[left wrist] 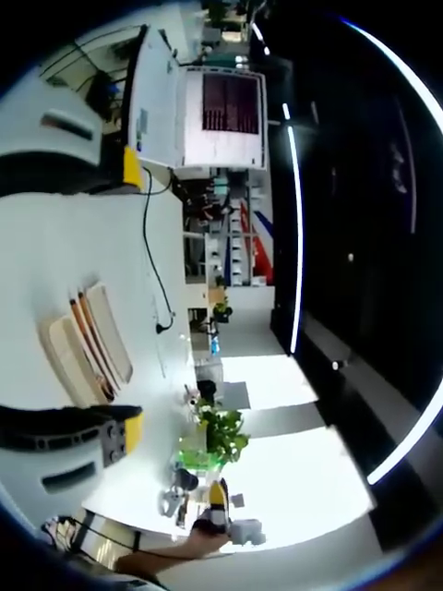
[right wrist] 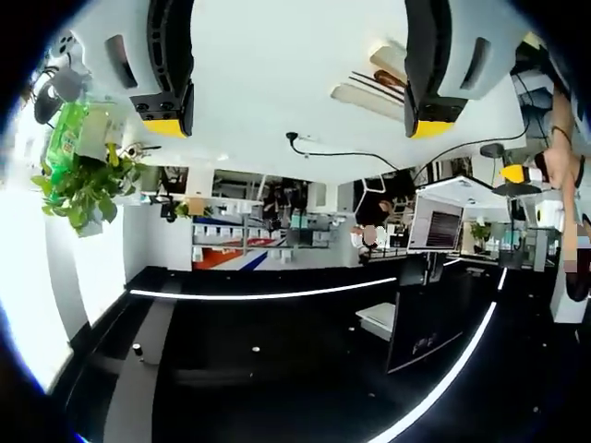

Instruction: Arrange the utensils inside the cutlery case until each visible utensil rests in its matching compartment.

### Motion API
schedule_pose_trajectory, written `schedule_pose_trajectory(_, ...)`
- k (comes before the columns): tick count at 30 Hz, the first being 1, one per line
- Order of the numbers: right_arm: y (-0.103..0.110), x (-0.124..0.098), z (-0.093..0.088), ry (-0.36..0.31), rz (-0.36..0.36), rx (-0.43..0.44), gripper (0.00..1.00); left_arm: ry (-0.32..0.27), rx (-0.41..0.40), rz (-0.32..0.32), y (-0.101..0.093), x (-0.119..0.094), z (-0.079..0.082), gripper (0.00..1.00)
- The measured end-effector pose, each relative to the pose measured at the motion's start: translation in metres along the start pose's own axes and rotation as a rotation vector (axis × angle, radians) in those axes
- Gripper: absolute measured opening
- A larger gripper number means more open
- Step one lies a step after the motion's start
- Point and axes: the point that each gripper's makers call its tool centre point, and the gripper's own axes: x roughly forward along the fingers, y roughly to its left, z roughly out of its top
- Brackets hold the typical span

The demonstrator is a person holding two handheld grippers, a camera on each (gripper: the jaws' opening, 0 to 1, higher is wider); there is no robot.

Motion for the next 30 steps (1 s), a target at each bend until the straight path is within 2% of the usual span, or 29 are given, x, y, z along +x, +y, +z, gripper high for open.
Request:
schedule_pose_trajectory(4, 0.016, 0.026, -0.006, 0.042, 0.091, 0.006, 0.97, 0.0, 0.002, -0.007, -0.002, 0.001, 0.0, 1.0)
schedule_pose_trajectory(7, 0.028, 0.039, -0.007, 0.03, 0.13, -0.003, 0.91, -0.004, 0.002, -0.007, -0.001, 0.001, 0.001, 1.0)
schedule_pose_trajectory(12, 0.053, 0.061, -0.008, 0.042, 0.262, -0.061, 0.91, 0.016, 0.0, -0.001, 0.001, 0.003, -0.004, 1.0)
schedule_pose_trajectory(14, 0.066, 0.07, -0.012, 0.061, 0.326, -0.057, 0.91, 0.034, 0.012, -0.005, -0.001, 0.004, -0.007, 1.0)
schedule_pose_trajectory(16, 0.067, 0.083, -0.011, 0.056, 0.366, -0.047, 0.9, 0.03, 0.012, -0.004, -0.001, 0.004, -0.007, 1.0)
schedule_pose_trajectory(18, 0.072, 0.093, -0.013, 0.055, 0.375, -0.053, 0.89, 0.031, 0.006, -0.021, -0.004, 0.005, -0.007, 1.0)
schedule_pose_trajectory(20, 0.084, 0.099, -0.022, 0.082, 0.403, -0.079, 0.88, 0.039, 0.007, -0.031, -0.005, 0.006, -0.009, 1.0)
schedule_pose_trajectory(25, 0.102, 0.12, -0.032, 0.13, 0.47, -0.07, 0.82, 0.052, -0.005, -0.019, 0.003, 0.005, -0.012, 1.0)
schedule_pose_trajectory(26, 0.105, 0.124, -0.033, 0.132, 0.479, -0.066, 0.79, 0.05, -0.008, -0.016, 0.004, 0.004, -0.012, 1.0)
schedule_pose_trajectory(28, 0.114, 0.131, -0.037, 0.137, 0.513, -0.081, 0.67, 0.041, -0.012, -0.011, 0.004, 0.003, -0.01, 1.0)
schedule_pose_trajectory(30, 0.122, 0.136, -0.046, 0.175, 0.539, -0.127, 0.64, 0.039, -0.012, -0.008, 0.005, 0.003, -0.009, 1.0)
